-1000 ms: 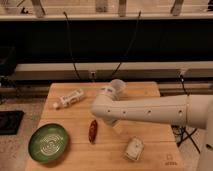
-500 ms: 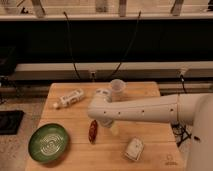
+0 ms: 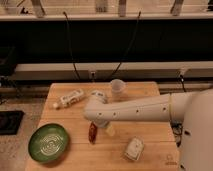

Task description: Place the pepper on the white sponge

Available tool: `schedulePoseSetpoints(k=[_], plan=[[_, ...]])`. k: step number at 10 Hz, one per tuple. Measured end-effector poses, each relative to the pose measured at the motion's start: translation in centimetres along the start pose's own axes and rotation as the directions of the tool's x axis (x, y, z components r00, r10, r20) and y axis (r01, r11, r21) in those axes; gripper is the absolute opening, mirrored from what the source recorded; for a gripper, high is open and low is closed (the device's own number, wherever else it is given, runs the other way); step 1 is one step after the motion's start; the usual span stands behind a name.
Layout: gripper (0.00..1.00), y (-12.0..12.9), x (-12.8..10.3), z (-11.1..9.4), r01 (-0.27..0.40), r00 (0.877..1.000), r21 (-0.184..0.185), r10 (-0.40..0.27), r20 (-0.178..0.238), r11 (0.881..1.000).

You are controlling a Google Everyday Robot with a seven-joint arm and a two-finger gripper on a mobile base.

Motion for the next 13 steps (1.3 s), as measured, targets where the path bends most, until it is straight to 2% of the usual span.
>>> schedulePoseSetpoints(k=[7,13], plan=[[0.8,-0.9,-2.4,1.1,0.089,0.996,0.006,-0.089,0.014,0.996],[0.8,-1.6,-3.8,1.7,0.174,0.985,0.012,-0.174,0.019,0.985]])
